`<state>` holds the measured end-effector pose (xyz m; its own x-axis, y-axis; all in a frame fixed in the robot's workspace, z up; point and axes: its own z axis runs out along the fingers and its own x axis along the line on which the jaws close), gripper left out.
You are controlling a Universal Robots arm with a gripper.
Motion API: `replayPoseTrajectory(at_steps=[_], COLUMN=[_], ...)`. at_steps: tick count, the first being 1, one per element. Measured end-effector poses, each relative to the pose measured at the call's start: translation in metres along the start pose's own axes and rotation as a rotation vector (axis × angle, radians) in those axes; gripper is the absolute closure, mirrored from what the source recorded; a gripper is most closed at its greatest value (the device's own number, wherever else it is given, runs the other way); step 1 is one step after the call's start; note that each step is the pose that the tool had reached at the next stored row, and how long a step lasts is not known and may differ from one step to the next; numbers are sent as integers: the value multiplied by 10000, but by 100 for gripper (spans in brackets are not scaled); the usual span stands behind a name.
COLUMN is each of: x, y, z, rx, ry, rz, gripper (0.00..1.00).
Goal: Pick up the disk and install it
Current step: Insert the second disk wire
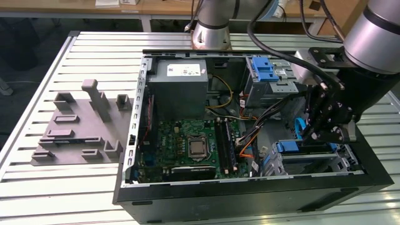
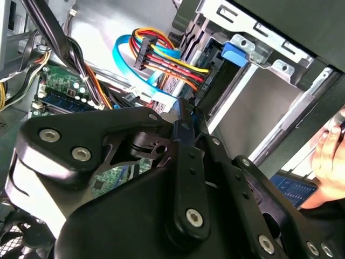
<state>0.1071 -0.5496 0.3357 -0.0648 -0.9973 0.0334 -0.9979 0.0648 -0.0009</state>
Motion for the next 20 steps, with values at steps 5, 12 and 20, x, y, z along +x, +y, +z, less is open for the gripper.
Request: replayPoseTrajectory(at_steps=[5, 12, 20], x=[0, -1, -2], y=[-13, -19, -20], z=[5, 18, 26], rx=[0, 0, 0], ry=[2, 3, 2], rz=[1, 0, 1], gripper=[84, 84, 84])
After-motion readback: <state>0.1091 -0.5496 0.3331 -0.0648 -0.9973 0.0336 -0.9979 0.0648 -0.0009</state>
